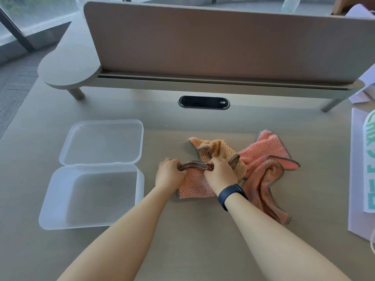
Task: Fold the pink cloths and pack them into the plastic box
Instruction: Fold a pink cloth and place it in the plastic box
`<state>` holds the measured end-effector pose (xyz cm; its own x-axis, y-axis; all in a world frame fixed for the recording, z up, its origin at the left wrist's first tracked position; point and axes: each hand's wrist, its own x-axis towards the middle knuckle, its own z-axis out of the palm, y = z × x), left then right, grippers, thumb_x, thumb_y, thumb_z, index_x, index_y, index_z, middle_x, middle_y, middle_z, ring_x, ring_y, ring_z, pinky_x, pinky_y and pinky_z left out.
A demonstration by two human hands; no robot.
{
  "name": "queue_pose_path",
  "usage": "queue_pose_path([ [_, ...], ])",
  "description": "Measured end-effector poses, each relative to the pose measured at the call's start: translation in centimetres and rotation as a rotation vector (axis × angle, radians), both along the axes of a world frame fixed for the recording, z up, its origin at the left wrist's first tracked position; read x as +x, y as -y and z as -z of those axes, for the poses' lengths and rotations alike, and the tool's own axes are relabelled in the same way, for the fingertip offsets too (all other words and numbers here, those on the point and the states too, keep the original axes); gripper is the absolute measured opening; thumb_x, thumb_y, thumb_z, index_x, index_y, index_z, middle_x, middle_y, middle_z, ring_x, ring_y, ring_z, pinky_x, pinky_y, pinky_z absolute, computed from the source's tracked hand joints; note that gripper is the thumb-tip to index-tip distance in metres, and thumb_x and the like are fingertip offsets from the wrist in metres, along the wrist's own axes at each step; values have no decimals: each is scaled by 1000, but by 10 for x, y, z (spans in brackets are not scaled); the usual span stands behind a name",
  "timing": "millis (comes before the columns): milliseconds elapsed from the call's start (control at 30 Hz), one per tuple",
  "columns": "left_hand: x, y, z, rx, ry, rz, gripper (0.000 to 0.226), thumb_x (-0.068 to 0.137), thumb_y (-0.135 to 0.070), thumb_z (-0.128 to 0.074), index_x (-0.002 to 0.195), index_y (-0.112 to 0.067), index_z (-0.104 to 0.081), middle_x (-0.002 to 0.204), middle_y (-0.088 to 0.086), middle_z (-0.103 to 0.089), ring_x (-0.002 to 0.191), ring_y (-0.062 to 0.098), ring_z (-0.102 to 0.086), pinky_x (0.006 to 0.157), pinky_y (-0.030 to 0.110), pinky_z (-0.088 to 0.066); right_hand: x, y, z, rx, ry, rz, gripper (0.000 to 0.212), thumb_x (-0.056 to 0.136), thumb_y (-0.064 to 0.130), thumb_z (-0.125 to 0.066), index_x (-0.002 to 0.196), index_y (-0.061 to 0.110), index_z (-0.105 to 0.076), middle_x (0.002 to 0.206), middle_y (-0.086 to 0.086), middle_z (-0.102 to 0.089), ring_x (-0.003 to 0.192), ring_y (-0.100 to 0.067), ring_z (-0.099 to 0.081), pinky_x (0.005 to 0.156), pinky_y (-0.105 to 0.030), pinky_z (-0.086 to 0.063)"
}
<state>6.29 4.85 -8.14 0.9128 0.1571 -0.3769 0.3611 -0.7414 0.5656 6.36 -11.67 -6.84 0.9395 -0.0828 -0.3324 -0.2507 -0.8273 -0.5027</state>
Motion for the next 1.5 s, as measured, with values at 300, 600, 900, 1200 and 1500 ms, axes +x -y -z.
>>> queue_pose_path([
  [300,-27,-49,-90,-608,155,-229,30,77,-1,-74,101,-14,-62,86,1,-67,69,12,-62,56,10,-48,-13,-22,-64,407,129,26,10,79,14,-63,84,22,-59,64,6,-57,52,-9,-49,53,-24,-39],
  [600,-59,-175,-132,-501,251,-340,12,71,-19,-76,82,-21,-73,77,-4,-72,74,12,-63,72,30,-51,-24,-136,-112,505,148,-193,23,79,13,-63,93,27,-50,74,3,-63,64,-15,-57,63,-34,-49],
  [900,-84,-232,-80,-81,75,-400,24,70,-31,-75,78,-19,-57,79,-2,-66,76,15,-62,67,33,-47,-46,-219,-76,-6,102,-592,23,83,7,-45,99,19,-33,71,-8,-54,61,-31,-50,54,-33,-41],
  [1200,-79,-219,-57,161,27,-297,29,83,-25,-66,73,-15,-40,64,-9,-42,58,10,-40,50,24,-29,-49,-242,-59,-373,225,-889,38,83,-5,-42,117,10,-39,75,-6,-64,58,-25,-53,46,-26,-34],
  [1500,-76,-224,-37,183,182,-185,17,81,-15,-64,88,-12,-49,90,1,-52,80,24,-52,63,36,-42,-50,-239,-44,-426,350,-868,35,40,-2,-80,62,12,-56,60,-5,-54,51,-24,-55,42,-27,-33],
])
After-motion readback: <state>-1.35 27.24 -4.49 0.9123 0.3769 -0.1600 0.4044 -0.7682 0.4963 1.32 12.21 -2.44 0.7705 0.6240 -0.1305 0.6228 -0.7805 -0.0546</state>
